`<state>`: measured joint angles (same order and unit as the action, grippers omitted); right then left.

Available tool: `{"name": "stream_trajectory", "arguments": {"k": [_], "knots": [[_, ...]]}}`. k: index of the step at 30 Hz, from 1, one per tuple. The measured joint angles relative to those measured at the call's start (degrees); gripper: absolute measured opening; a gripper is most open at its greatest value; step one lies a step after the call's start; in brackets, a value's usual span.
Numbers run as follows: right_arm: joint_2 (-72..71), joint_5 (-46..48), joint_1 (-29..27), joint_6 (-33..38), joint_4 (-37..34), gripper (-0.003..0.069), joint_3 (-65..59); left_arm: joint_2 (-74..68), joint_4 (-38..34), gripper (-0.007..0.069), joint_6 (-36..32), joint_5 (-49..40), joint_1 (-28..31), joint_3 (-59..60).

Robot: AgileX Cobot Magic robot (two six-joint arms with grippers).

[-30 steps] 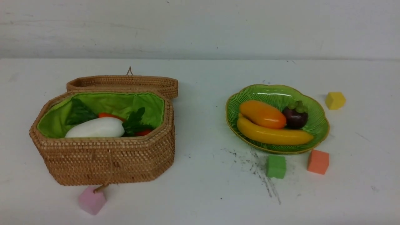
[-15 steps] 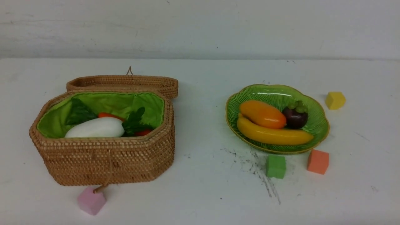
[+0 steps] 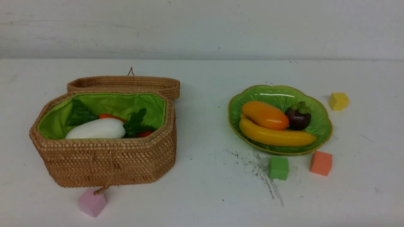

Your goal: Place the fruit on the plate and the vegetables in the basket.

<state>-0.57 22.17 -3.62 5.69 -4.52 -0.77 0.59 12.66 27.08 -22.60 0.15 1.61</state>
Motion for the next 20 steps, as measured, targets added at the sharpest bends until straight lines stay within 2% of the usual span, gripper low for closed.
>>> {"name": "stream_trajectory", "arguments": {"k": [20], "knots": [[0.0, 0.0, 0.0, 0.0, 0.0, 0.0242, 0.0, 0.0, 0.0, 0.0023, 0.0, 0.0, 0.0, 0.0]]}}
